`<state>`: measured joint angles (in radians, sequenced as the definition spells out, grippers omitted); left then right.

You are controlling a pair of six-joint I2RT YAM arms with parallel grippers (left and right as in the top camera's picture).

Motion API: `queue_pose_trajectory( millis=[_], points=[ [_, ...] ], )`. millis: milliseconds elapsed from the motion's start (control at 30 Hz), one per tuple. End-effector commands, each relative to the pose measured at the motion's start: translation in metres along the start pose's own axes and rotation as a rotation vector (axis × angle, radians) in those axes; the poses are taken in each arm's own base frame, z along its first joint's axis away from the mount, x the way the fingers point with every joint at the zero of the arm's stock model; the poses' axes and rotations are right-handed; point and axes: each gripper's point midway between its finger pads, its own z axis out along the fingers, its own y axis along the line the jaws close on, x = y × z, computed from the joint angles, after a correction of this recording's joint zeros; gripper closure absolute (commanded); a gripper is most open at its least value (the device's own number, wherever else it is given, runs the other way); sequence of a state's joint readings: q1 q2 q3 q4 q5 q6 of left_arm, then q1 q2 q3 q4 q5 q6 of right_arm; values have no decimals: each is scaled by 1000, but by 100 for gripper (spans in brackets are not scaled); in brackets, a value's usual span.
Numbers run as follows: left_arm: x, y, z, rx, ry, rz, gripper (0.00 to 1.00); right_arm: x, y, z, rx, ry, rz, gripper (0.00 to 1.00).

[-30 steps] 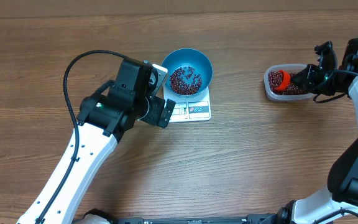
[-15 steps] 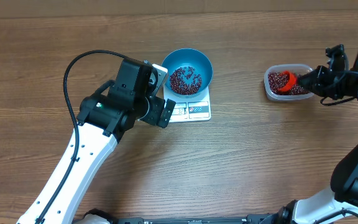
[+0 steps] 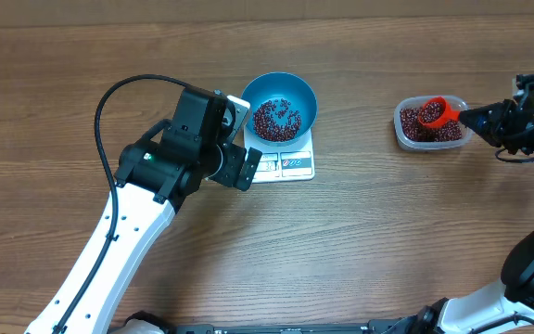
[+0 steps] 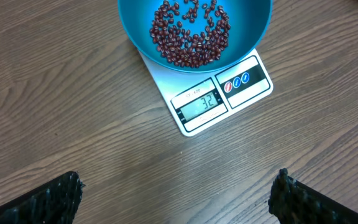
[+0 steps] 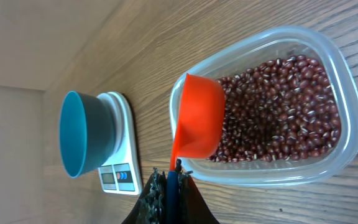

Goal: Scoop item into bowl and weigh 150g on scale
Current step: 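Lift the filled red cup out of the bean tub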

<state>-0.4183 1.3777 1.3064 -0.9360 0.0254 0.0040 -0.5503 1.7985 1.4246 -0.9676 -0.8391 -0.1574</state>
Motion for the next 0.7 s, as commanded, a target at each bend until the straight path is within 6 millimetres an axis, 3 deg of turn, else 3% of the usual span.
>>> queue_pose_trajectory(
  millis=[0, 400, 667],
  points=[
    [-4, 0, 0, -2, -6, 21, 0, 2, 9, -2, -63, -2, 17, 96],
    [-4, 0, 0, -2, -6, 21, 0, 3, 22, -4, -139, -1, 29, 97],
    [-4, 0, 0, -2, -7, 21, 1, -1, 54, -11, -330, -20, 24, 96]
  ],
)
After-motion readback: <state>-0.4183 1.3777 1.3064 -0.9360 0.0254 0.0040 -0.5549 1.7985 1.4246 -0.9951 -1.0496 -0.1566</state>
